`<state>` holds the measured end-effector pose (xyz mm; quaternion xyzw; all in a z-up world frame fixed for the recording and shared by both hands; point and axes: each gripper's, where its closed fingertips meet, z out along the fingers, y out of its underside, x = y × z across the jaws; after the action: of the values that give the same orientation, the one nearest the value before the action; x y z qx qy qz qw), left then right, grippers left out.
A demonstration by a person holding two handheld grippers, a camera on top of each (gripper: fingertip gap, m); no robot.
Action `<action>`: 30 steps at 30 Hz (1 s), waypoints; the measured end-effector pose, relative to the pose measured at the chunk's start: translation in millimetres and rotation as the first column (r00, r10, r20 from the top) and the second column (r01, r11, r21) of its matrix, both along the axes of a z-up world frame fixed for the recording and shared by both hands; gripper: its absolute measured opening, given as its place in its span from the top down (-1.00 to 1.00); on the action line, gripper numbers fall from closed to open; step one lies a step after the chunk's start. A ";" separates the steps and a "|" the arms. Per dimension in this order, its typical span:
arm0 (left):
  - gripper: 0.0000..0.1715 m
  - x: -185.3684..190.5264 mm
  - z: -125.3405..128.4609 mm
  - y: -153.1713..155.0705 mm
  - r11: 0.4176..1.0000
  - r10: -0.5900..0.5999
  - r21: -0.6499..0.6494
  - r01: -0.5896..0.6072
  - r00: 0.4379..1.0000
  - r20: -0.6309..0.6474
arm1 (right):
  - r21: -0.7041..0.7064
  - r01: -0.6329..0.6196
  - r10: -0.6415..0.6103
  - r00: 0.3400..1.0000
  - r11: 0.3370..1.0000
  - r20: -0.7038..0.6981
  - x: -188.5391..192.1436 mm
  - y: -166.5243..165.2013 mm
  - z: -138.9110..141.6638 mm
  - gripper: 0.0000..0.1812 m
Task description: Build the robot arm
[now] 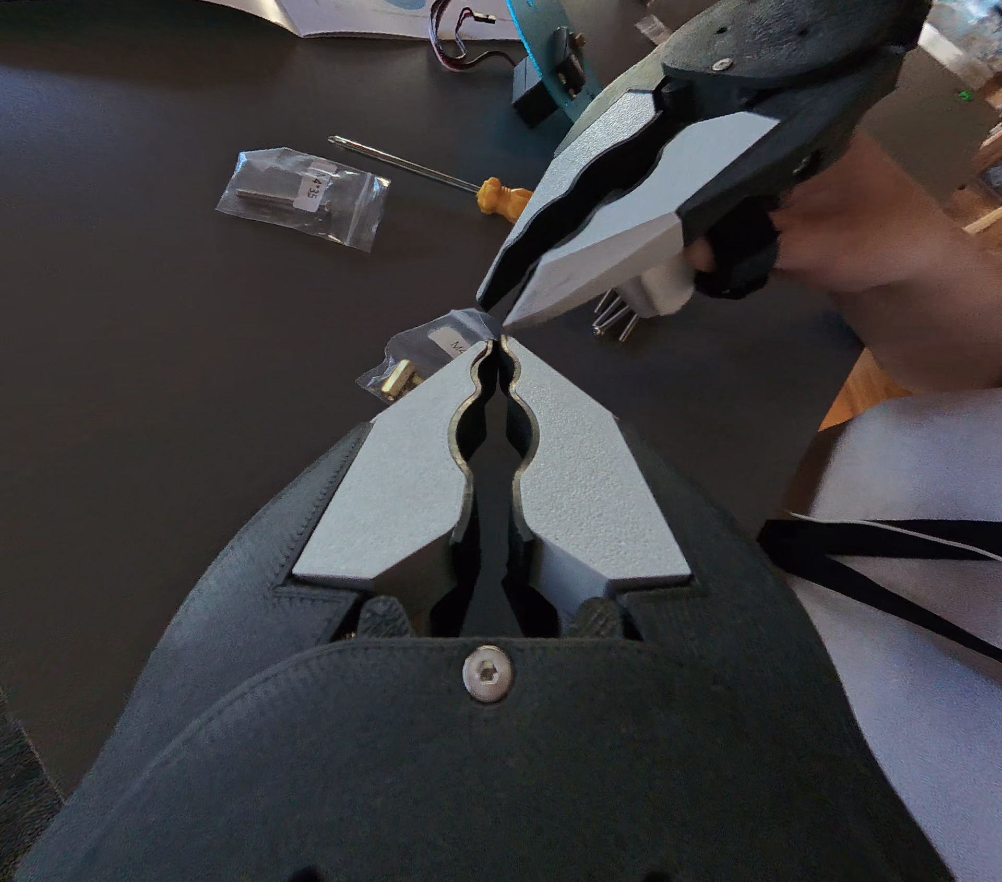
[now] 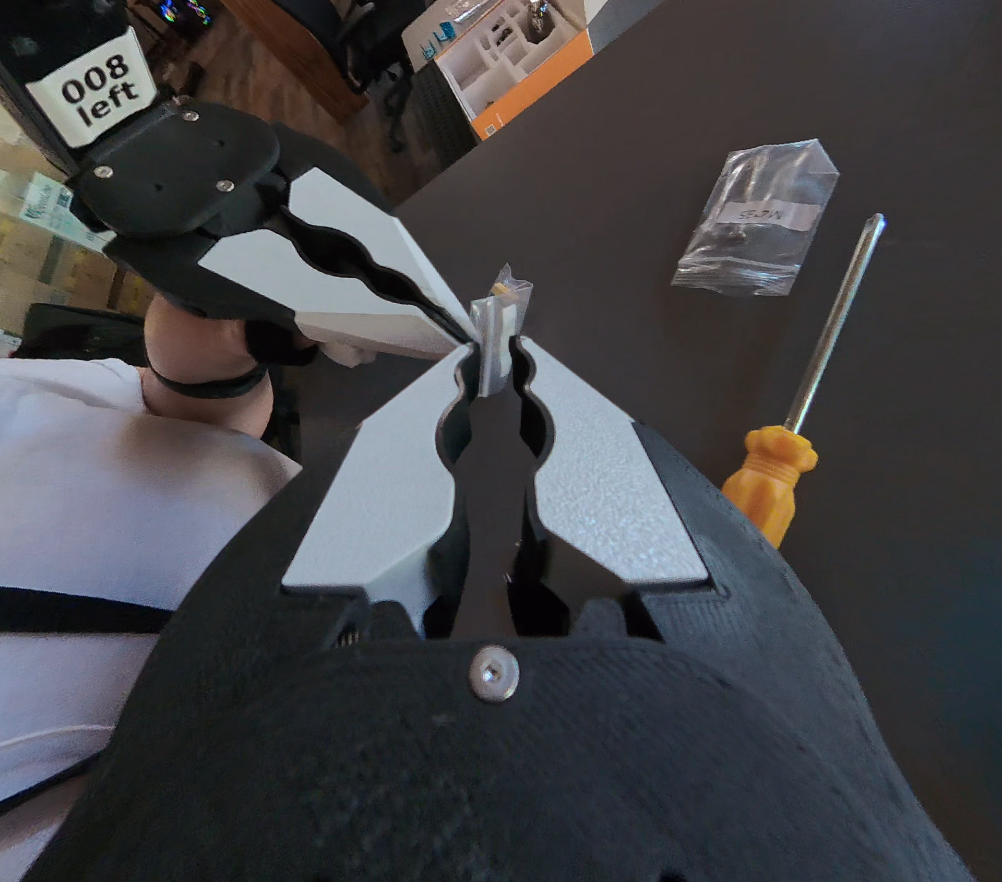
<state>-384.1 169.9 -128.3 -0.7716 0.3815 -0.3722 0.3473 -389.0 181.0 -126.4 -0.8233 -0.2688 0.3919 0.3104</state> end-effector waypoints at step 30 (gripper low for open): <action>1.00 -11.1 -1.6 1.1 1.000 0.026 0.001 -0.026 1.000 -0.012 | 0.043 -0.041 0.036 0.993 0.998 0.115 7.0 -5.3 -1.7 1.00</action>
<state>-395.3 171.0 -129.9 -0.7787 0.3737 -0.3628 0.3499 -382.0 175.7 -128.1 -0.8318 -0.3106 0.3440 0.3057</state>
